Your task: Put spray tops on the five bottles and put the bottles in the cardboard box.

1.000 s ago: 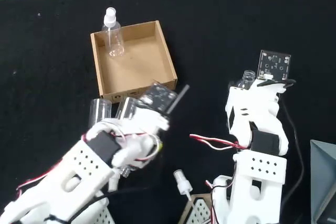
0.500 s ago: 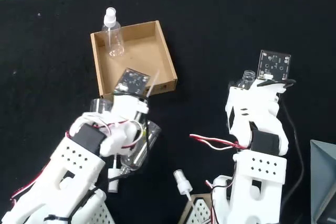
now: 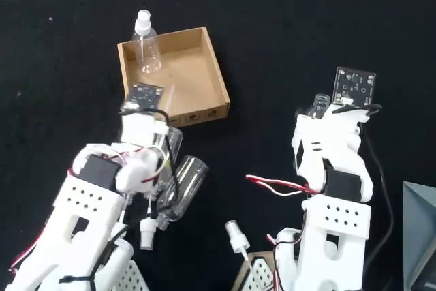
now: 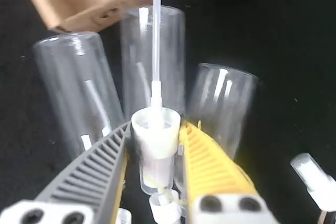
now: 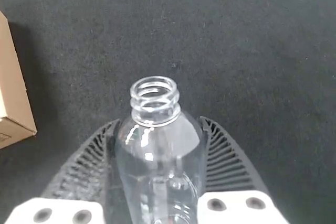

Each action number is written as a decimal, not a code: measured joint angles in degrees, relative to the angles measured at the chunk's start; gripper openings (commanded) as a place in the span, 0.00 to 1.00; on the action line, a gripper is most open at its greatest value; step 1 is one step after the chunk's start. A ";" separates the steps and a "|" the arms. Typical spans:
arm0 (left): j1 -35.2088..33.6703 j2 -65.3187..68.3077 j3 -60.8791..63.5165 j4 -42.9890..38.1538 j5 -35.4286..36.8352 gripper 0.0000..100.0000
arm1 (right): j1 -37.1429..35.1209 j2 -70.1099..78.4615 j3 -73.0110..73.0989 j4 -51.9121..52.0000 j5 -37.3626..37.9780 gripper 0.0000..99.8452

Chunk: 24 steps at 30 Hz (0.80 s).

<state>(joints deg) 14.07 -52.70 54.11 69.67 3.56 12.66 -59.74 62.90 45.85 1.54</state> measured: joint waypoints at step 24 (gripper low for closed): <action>-9.67 -0.09 3.52 -1.67 0.09 0.09 | -0.53 0.00 0.97 0.00 0.00 0.08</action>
<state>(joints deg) 4.40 -52.79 57.63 68.00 3.65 12.13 -59.74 63.87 45.85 1.54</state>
